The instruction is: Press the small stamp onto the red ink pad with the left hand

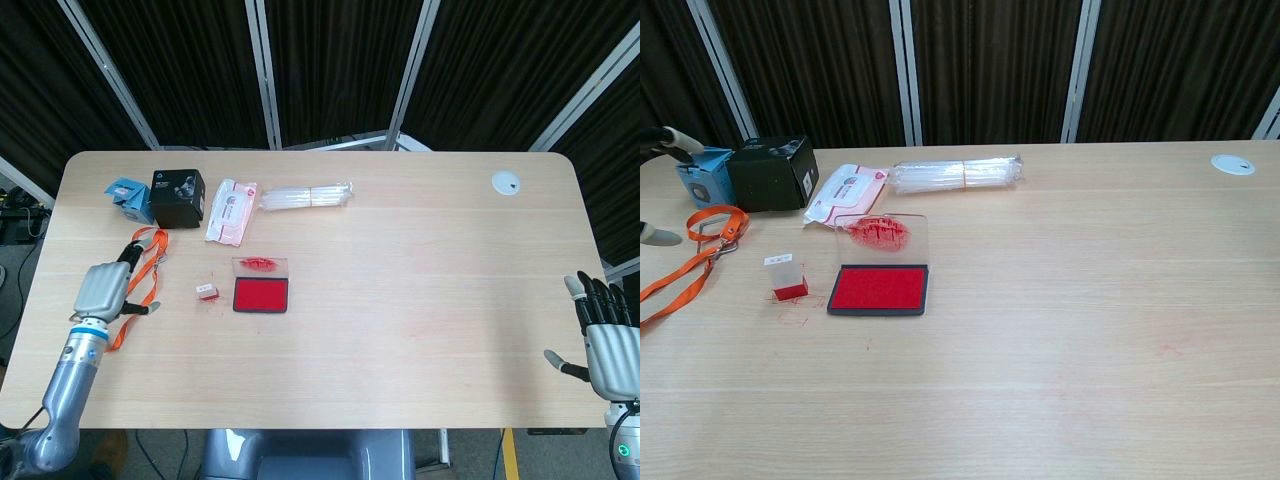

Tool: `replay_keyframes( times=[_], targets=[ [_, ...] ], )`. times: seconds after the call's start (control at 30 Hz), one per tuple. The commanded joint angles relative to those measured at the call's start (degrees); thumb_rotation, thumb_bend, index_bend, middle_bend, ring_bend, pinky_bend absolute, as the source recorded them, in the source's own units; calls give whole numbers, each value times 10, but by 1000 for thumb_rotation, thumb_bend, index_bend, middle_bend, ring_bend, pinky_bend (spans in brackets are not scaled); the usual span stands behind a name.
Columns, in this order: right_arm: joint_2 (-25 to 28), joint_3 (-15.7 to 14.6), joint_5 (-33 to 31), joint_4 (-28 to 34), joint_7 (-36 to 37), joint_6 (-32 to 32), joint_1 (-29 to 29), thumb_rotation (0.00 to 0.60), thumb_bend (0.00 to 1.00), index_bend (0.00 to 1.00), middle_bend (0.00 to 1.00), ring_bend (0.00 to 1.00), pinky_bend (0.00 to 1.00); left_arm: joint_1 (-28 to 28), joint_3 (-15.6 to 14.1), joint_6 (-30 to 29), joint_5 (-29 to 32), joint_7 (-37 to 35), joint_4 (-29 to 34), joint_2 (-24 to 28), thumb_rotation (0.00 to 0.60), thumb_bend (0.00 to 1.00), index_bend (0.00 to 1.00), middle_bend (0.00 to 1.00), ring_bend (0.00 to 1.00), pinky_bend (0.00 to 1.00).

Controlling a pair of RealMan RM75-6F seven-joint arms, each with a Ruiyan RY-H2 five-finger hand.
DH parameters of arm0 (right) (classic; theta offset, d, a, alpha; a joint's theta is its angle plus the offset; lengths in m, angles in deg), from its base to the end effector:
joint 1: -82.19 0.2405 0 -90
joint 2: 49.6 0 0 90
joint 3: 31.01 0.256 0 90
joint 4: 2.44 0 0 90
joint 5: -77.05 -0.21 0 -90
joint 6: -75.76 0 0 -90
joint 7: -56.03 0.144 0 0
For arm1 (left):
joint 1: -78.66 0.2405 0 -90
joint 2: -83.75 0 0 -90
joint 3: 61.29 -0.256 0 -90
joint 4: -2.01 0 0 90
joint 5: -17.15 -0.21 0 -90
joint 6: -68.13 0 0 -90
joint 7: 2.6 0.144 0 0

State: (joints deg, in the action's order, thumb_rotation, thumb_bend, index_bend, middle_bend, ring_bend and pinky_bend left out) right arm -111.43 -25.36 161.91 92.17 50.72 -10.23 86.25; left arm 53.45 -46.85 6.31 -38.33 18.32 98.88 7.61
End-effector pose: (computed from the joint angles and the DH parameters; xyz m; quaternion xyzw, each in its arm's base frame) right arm -0.3059 -0.1862 0.1781 0.5905 -0.3495 0.3750 0.6233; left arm -0.2391 0.3030 0.0687 -0.6099 -0.4857 -0.3368 0.5279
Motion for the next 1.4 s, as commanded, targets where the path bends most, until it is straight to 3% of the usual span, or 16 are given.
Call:
replay_keyframes(
  times=[0.03,0.27,0.6,1.03,1.4],
  targets=[
    [-1,2,-8,-4,-2,5,1,600,0,0,0,0,0,-56,29,35,84,47,-35,-59,600,54,223,222,875,949],
    [0,6,-25,-10,1,11,1,600,0,0,0,0,0,-99,29,29,172,93,-68,-111,600,141,276,276,886,956],
    [0,8,-41,-17,4,24,5,600,0,0,0,0,0,-132,30,-7,234,122,-140,-194,600,151,338,385,894,965],
    [-3,12,-57,-24,3,36,10,600,0,0,0,0,0,-147,26,-5,244,124,-189,-230,600,193,382,456,894,966],
    [-2,12,-61,-22,3,37,10,600,0,0,0,0,0,-147,22,-4,242,124,-181,-224,600,245,424,464,891,966]
  ],
)
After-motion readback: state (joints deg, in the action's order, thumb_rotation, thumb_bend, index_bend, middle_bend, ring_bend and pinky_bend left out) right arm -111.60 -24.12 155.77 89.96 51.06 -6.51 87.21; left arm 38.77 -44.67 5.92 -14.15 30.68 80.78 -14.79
